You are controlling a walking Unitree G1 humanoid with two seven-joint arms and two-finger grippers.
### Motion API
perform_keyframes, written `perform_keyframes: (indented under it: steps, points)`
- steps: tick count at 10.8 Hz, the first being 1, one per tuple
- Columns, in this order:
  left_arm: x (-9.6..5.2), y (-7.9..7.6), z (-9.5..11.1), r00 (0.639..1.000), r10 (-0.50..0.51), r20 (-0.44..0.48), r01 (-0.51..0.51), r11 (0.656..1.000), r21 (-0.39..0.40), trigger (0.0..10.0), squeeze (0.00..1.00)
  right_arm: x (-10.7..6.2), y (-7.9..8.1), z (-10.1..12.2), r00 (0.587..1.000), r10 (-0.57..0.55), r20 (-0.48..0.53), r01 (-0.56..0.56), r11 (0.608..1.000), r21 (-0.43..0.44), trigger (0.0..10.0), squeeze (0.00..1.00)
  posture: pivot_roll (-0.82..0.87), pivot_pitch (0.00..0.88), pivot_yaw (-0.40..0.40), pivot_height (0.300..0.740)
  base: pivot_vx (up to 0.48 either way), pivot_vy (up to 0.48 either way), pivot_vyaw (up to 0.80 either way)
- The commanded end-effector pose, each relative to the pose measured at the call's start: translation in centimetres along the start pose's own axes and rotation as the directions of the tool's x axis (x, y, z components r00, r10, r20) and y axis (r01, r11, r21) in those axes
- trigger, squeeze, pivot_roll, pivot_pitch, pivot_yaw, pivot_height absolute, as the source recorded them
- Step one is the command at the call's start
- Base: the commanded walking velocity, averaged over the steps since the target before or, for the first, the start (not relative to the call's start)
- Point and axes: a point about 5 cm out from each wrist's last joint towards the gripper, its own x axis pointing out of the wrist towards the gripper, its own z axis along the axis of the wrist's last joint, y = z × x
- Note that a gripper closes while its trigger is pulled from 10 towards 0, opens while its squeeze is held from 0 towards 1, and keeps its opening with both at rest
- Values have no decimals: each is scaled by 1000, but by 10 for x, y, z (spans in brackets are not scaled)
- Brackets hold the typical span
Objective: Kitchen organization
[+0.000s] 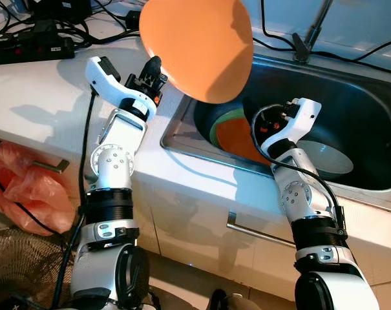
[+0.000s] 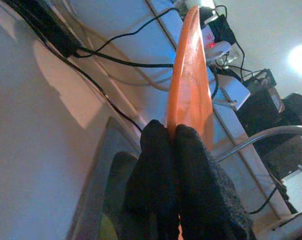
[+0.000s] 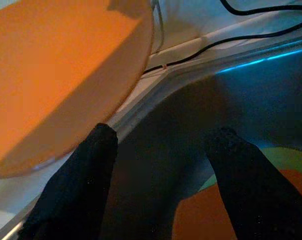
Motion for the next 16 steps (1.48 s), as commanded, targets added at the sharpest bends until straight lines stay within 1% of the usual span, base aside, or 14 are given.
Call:
perform_keyframes:
  steps: [1, 2, 4, 5, 7, 8, 10, 11, 16]
  points:
    - [-1, -11, 6, 998, -66, 19, 66, 997, 29, 10000, 0, 3, 3, 7, 1000, 13, 22, -13, 1000, 23, 10000, 1000, 25, 98, -27, 740, 0, 0, 0]
    - [-2, -10, 7, 997, -68, 19, 68, 997, 43, 10000, 0, 3, -1, 8, 1000, -7, 23, 7, 999, 33, 10000, 1000, 27, 97, -27, 740, 0, 0, 0]
    - [-2, -11, 7, 997, -78, 11, 77, 996, 55, 10000, 0, 3, -2, 10, 999, -18, 31, 15, 997, 78, 10000, 1000, 27, 101, -28, 740, 0, 0, 0]
    - [-3, -11, 5, 997, -82, 3, 82, 995, 58, 10000, 0, 4, -2, 11, 999, -19, 33, 14, 990, 142, 10000, 0, 26, 105, -29, 740, 0, 0, 0]
    - [-3, -12, 2, 996, -94, -13, 94, 994, 60, 10000, 0, 4, -3, 12, 999, -11, 35, 3, 975, 224, 10000, 0, 26, 111, -29, 740, 0, 0, 0]
    - [-4, -13, 1, 994, -109, -23, 110, 992, 61, 10000, 0, 4, -2, 14, 999, -2, 40, -10, 957, 290, 10000, 0, 25, 115, -31, 740, 0, 0, 0]
    - [-4, -16, -1, 992, -121, -27, 123, 991, 57, 10000, 0, 5, -1, 14, 999, 13, 33, -23, 941, 337, 10000, 0, 28, 119, -33, 740, 0, 0, 0]
    - [-4, -17, -1, 991, -128, -29, 129, 990, 54, 10000, 0, 5, 0, 13, 999, 19, 31, -29, 924, 382, 10000, 0, 28, 120, -35, 740, 0, 0, 0]
    - [-5, -19, -9, 986, -154, -68, 157, 987, 35, 10000, 0, 5, 2, 16, 999, 43, 29, -51, 909, 414, 10000, 0, 27, 123, -36, 740, 0, 0, 0]
